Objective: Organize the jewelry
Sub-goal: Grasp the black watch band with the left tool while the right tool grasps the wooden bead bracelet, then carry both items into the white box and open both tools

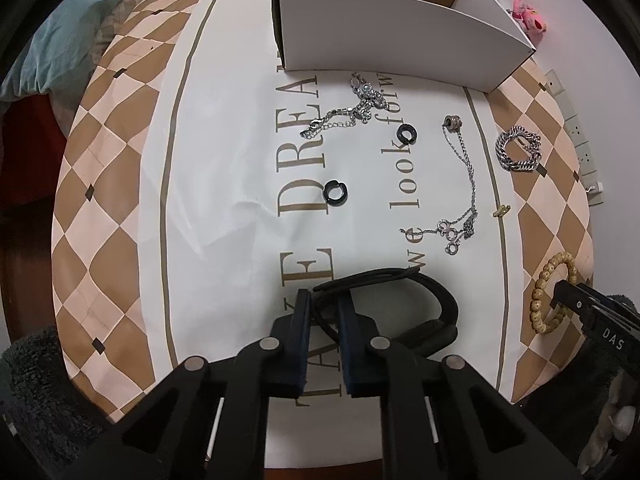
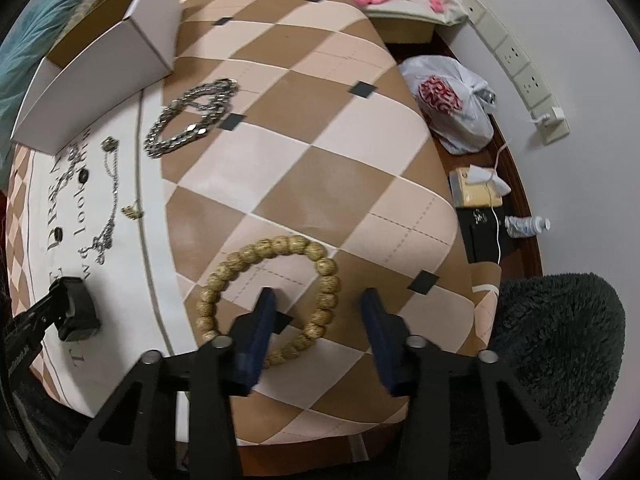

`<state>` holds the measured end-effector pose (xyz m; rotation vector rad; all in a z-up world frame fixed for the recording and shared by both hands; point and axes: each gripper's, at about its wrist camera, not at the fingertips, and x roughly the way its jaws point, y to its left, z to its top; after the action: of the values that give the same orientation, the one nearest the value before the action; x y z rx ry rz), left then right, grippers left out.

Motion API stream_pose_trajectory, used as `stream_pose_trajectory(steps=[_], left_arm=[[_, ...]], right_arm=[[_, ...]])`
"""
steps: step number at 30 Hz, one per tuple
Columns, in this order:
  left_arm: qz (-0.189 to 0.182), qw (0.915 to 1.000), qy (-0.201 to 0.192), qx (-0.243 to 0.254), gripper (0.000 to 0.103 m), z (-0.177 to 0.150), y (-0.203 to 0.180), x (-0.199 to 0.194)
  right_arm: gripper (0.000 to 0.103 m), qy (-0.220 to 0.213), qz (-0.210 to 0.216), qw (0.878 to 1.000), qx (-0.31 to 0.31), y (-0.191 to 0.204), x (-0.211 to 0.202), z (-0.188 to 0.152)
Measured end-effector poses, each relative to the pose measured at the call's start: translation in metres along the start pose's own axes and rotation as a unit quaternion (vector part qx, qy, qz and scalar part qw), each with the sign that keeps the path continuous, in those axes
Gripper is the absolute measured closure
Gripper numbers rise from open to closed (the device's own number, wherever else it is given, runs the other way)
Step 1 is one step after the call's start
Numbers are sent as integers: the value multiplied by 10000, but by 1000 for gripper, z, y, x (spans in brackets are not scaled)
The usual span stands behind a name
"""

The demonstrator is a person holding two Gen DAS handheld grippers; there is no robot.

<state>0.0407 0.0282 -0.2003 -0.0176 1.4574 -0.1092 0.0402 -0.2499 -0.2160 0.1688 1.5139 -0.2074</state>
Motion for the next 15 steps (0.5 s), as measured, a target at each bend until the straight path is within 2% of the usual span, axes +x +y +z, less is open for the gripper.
stream_pose_trajectory(steps=[9,15], left_arm=[[-63,10000,-24,-41,94,9,-11,-8],[-78,10000,-38,-18,94,15,-13,-7]], right_arm=[[89,-92,0,9999,-122,9,-3,3],[93,-92,30,9999,-93,7,-4,4]])
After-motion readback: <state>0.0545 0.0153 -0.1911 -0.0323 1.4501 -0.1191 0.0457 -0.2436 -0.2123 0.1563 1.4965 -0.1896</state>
